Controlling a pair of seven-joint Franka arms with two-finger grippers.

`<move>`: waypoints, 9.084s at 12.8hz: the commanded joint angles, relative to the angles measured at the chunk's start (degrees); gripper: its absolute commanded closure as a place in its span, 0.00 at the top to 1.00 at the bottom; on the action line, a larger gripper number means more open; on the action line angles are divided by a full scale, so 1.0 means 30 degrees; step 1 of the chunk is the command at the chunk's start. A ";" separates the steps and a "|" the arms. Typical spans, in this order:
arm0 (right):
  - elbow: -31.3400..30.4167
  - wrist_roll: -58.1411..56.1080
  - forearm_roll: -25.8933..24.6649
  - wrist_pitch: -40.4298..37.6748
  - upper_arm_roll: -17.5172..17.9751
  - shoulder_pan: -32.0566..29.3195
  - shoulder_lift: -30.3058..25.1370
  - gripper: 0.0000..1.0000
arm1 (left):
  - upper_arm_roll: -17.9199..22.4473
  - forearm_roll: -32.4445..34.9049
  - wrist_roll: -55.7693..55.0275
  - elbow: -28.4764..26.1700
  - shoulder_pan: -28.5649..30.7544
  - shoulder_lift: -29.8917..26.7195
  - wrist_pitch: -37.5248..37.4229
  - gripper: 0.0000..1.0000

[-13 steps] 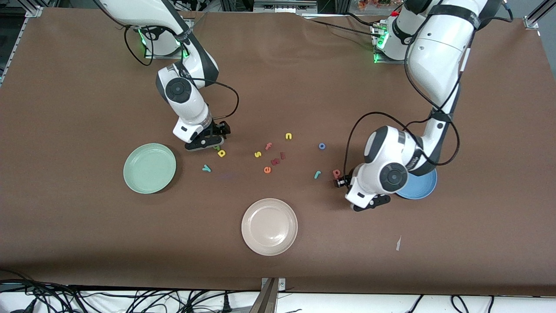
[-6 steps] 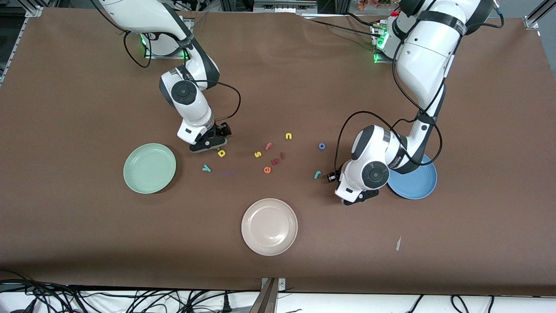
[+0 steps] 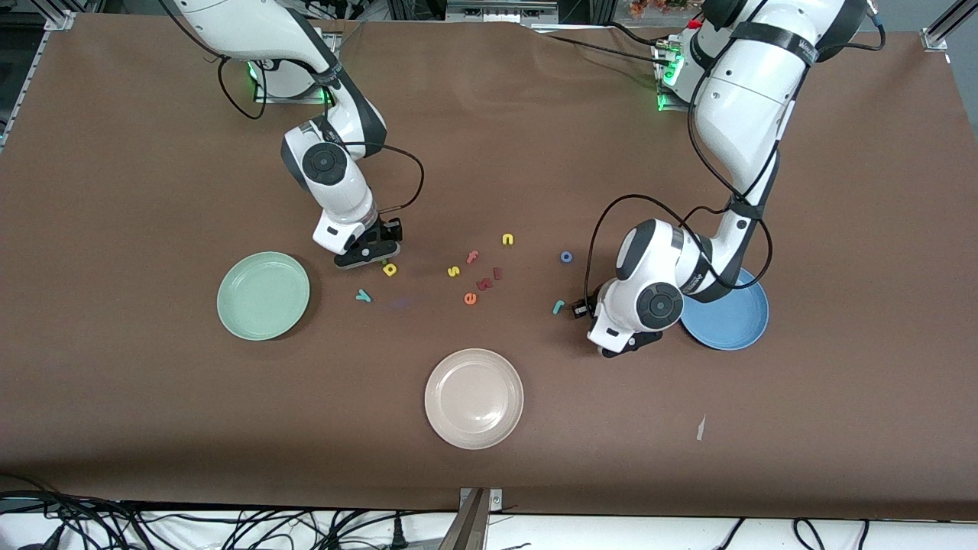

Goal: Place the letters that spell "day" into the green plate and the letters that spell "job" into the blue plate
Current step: 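Grasp the green b with the right gripper while the left gripper grasps the pink d, then drop the b on the green plate while the left gripper drops the d, then grasp the teal y with the right gripper while the left gripper grasps the blue o, then drop the y on the green plate while the left gripper drops the o, then grasp the yellow a with the right gripper while the left gripper grasps the teal j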

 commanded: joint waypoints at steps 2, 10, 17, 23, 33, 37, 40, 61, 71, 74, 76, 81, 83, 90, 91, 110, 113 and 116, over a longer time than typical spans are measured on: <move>-0.0164 0.0118 -0.0195 0.0778 0.0114 -0.0150 0.0253 0.57 | 0.0109 -0.0515 0.0300 -0.0415 -0.0135 -0.0241 0.0370 0.28; -0.0076 0.0118 0.0010 0.1337 0.0056 -0.0150 0.0606 0.41 | 0.0226 -0.0163 0.0881 -0.0211 0.0274 -0.2169 -0.1734 0.14; -0.0076 -0.0028 0.0040 0.1104 -0.0149 -0.0296 -0.0034 0.22 | 0.0402 0.3404 0.7501 -0.0415 0.3025 -0.4195 -0.6274 0.16; -0.0047 -0.5144 -0.0048 -0.2292 -0.0179 -0.3950 -0.2701 0.23 | 0.0343 0.4378 1.3218 -0.0737 0.6982 -0.2530 -0.5814 0.17; 0.1528 -0.9584 0.1032 -0.2852 0.0988 -0.8178 -0.1800 0.57 | -0.0530 0.3177 1.2666 -0.1706 0.6574 -0.3108 -0.6801 1.00; 0.4778 -0.6252 0.1153 -0.2824 0.1344 -0.6338 0.0892 0.57 | -0.3808 0.2679 0.7552 -0.1792 0.6544 -0.4372 -0.7159 1.00; 0.5838 -0.2649 0.1153 -0.2882 0.1315 -0.4929 0.1658 0.57 | -0.5308 0.2737 0.5255 -0.1909 0.6079 -0.4314 -0.6226 1.00; 0.6017 0.4014 0.1095 -0.1564 0.0231 -0.2347 0.3887 0.49 | -0.5311 0.4876 0.1150 -0.7973 0.1975 -0.3408 0.5696 0.67; 0.6017 0.3373 0.1007 -0.1739 -0.0119 -0.2376 0.3597 0.34 | -0.5135 0.4876 0.1120 -0.7857 0.2091 -0.3403 0.5734 0.00; 0.6018 0.1531 0.0977 -0.3638 -0.0499 -0.2698 0.2310 0.34 | -0.4813 0.6446 0.1238 -0.6924 0.2295 -0.4369 0.2727 0.00; 0.5989 -0.0544 0.0977 -0.5012 -0.0618 -0.3426 0.1257 0.34 | -0.4813 0.8267 0.1296 -0.5461 0.2296 -0.4548 -0.0142 0.00; 0.4969 -0.6762 0.1153 -0.8274 -0.0999 -0.6561 -0.1119 0.38 | -0.4842 1.0413 0.6552 -0.4488 0.5187 -0.5307 -0.2296 0.00; 0.4466 -0.6826 0.1182 -0.8185 -0.1029 -0.6741 -0.1414 0.50 | -0.4842 1.0442 0.9718 -0.4108 0.6888 -0.5310 -0.2296 0.00; 0.6013 -0.2914 0.2912 -0.8449 -0.0795 -0.4930 -0.0687 0.62 | -0.4842 1.0208 1.5154 -0.3960 1.1289 -0.3584 -0.1597 0.05; 0.6511 -0.2175 0.3085 -0.8478 -0.0823 -0.3968 -0.0480 0.62 | -0.4842 1.0266 1.5183 -0.4018 1.1522 -0.3349 -0.1274 0.12; 0.3908 0.9225 0.2852 -0.3234 -0.2816 0.3071 0.1573 0.63 | -0.8416 0.7542 0.7078 -0.1738 0.7925 -0.3087 -0.1330 1.00; 0.3938 0.9405 0.2823 -0.2738 -0.2991 0.3424 0.1865 0.63 | -0.8387 0.7600 0.5316 -0.1293 0.7160 -0.2380 0.0622 1.00; 0.3908 0.9405 0.2765 -0.2677 -0.3138 0.3512 0.1983 0.63 | -0.8329 0.7659 0.2770 -0.2260 0.6489 -0.2263 0.2155 1.00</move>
